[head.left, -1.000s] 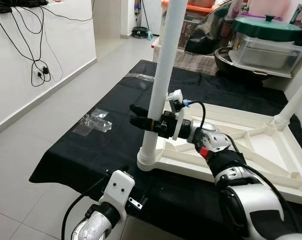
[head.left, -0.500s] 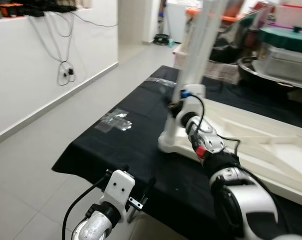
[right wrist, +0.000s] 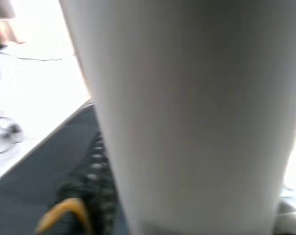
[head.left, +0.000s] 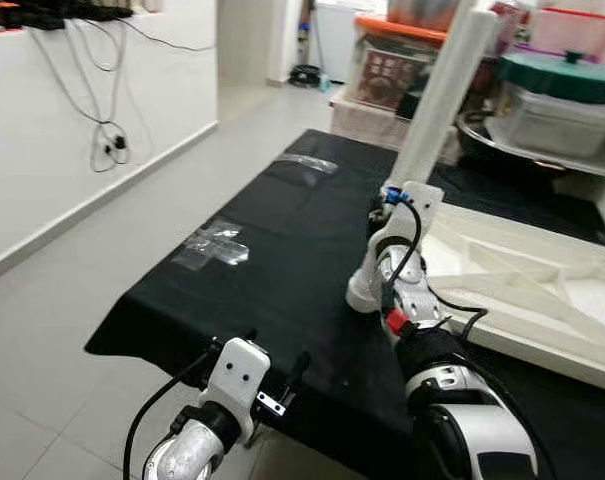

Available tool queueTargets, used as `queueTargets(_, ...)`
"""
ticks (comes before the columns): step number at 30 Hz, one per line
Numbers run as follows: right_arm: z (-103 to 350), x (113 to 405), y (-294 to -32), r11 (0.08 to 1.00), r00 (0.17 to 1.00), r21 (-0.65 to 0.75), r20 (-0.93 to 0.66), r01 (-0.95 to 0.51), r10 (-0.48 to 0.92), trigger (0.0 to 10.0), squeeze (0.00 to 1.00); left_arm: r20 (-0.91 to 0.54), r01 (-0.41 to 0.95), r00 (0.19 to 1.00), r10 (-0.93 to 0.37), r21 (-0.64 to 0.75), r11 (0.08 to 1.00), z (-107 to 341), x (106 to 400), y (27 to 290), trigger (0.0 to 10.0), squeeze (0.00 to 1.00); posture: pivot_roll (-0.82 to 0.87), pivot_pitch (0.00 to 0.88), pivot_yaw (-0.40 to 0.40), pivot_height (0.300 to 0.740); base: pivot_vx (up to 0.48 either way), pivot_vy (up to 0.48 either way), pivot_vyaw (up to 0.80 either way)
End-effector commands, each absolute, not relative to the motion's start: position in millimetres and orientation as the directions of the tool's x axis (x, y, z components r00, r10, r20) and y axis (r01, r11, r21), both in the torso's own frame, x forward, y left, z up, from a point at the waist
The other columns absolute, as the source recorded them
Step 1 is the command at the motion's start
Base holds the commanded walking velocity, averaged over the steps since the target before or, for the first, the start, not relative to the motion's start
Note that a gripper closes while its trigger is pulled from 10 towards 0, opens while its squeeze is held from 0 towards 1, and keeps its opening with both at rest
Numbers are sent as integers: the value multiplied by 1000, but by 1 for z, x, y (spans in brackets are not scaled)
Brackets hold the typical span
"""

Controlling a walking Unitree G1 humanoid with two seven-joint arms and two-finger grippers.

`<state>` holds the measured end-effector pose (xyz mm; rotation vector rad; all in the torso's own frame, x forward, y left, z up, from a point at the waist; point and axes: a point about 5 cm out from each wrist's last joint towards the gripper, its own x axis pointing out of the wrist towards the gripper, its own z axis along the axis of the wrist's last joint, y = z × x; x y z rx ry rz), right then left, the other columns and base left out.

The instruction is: Building children table

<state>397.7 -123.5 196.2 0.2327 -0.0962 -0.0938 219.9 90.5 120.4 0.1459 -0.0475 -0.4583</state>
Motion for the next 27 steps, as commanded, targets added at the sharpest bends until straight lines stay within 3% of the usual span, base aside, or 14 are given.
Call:
queueTargets(1,197,397,-118,969,994,245,105,16,-43,10000,1000,-7,444,894,-448,148,883,116,219,89,10000,0,74,45,-125,740,0,0,0)
queueTargets(2,199,399,-111,937,982,299,116,-180,152,10000,0,-6,443,894,-447,148,884,116,219,89,10000,0,73,43,-123,740,0,0,0)
queueTargets(3,199,399,-111,937,982,299,116,-180,152,10000,0,-6,443,894,-447,148,884,116,219,89,10000,0,73,43,-123,740,0,0,0)
queueTargets(4,200,397,-107,850,914,336,135,-405,382,10000,0,-6,442,895,-446,148,885,116,219,89,10000,0,73,44,-123,740,0,0,0)
queueTargets(6,200,388,-107,660,738,347,178,-666,651,10000,0,-6,442,895,-446,148,885,116,219,89,10000,0,72,42,-122,740,0,0,0)
queueTargets(8,199,381,-113,548,625,340,181,-764,759,10000,0,-6,443,895,-447,148,884,116,219,89,10000,0,78,40,-127,740,0,0,0)
queueTargets(9,199,379,-116,495,578,349,193,-796,793,10000,0,-6,443,895,-447,148,884,116,219,89,10000,0,78,40,-127,740,0,0,0)
queueTargets(11,199,379,-116,495,578,349,193,-796,793,10000,0,-6,443,895,-447,148,884,116,219,89,10000,0,78,40,-127,740,0,0,0)
queueTargets(13,199,376,-116,386,451,310,178,-869,874,10000,0,-6,441,895,-445,149,885,116,219,89,10000,0,84,40,-129,740,0,0,0)
queueTargets(16,198,375,-111,326,372,267,142,-907,917,10000,0,-6,439,897,-443,150,886,116,218,89,10000,0,86,39,-130,740,0,0,0)
queueTargets(19,196,374,-103,302,337,245,115,-921,935,10000,0,-6,438,897,-442,150,887,116,217,89,10000,0,89,38,-130,740,0,0,0)
queueTargets(22,201,372,-92,214,258,258,152,-942,954,10000,0,-11,442,895,-445,148,885,115,217,89,10000,0,91,32,-128,740,0,0,0)
queueTargets(23,203,372,-89,199,250,268,171,-943,953,0,0,-12,443,895,-447,147,884,115,217,89,10000,0,94,33,-129,740,0,0,0)
queueTargets(27,205,372,-85,206,262,274,185,-939,947,0,0,-11,445,894,-449,146,883,115,217,88,10000,0,94,32,-129,740,0,0,0)
